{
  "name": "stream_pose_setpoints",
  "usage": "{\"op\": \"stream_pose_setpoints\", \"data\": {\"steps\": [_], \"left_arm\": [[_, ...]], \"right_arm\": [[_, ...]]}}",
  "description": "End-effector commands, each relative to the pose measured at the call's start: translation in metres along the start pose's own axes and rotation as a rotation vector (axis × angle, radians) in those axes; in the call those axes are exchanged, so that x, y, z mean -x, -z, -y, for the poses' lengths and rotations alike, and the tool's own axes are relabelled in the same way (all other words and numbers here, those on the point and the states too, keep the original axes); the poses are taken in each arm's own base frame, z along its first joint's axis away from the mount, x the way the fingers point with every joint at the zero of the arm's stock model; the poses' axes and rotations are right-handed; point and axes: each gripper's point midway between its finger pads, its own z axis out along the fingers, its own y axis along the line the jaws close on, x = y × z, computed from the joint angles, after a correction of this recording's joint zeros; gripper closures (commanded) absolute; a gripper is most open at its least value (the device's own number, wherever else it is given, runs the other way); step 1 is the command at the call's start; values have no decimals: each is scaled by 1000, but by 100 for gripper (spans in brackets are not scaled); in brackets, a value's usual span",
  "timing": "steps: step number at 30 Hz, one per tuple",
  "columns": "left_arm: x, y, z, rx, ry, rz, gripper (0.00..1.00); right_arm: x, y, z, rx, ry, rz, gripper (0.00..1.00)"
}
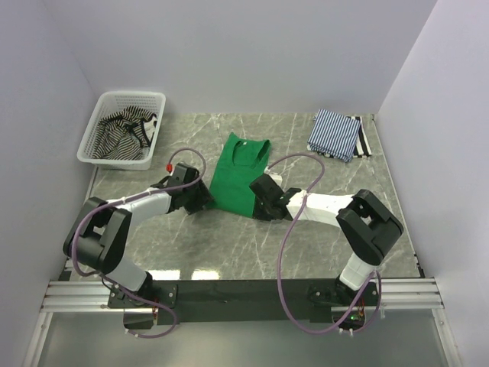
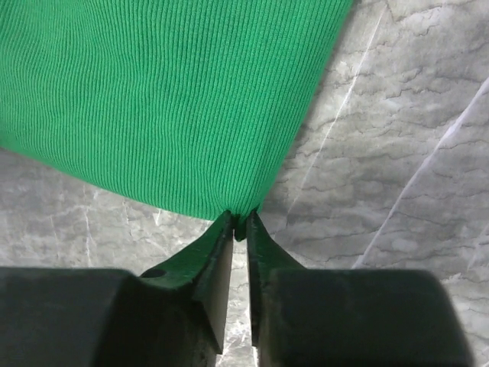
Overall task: Fold and stack the tank tops
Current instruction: Fold the tank top
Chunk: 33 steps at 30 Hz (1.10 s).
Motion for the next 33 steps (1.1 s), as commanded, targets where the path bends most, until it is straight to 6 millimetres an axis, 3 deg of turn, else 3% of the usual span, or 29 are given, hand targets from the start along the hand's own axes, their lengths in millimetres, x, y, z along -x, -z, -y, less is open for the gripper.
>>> {"op": "stream_pose_setpoints", "data": {"steps": [1,4,5,8,10,15,18,22,25,26,29,31,33], "left_arm": [[6,-7,3,-10,19,27,43],[4,-11,1,-7,21,23,57],[3,-12,0,-4,22,21,72],[-2,-11,-5,4,21,12,92],[-7,-5,-7,-1,21,7,99],[-24,21,-10,-7,13,-10,99],[-32,32,-32,58,15,-9,99],[-48,58,-57,130,29,-37,99],[-60,76,-62,142,14,-36,99],[-64,82,-71,176,12,-45,99],[-52,97,-67,166,-6,7,99],[-32,107,-54,156,-24,71,99],[-11,112,-28,107,-30,117,99]], "right_arm": [[1,0,0,-6,4,8,83],[-3,1,2,-8,15,-3,88],[-4,2,2,-5,15,-9,90],[-11,5,6,-4,26,-28,95],[-17,9,9,1,36,-46,95],[-40,24,8,-2,98,-86,97],[-63,37,-4,18,161,-109,98],[-110,59,-16,59,255,-202,99],[-124,78,-21,78,300,-223,100],[-126,84,-27,95,314,-221,100],[-112,99,-41,124,316,-187,100],[-101,102,-44,103,344,-164,100],[-82,101,-56,99,340,-135,100]]}}
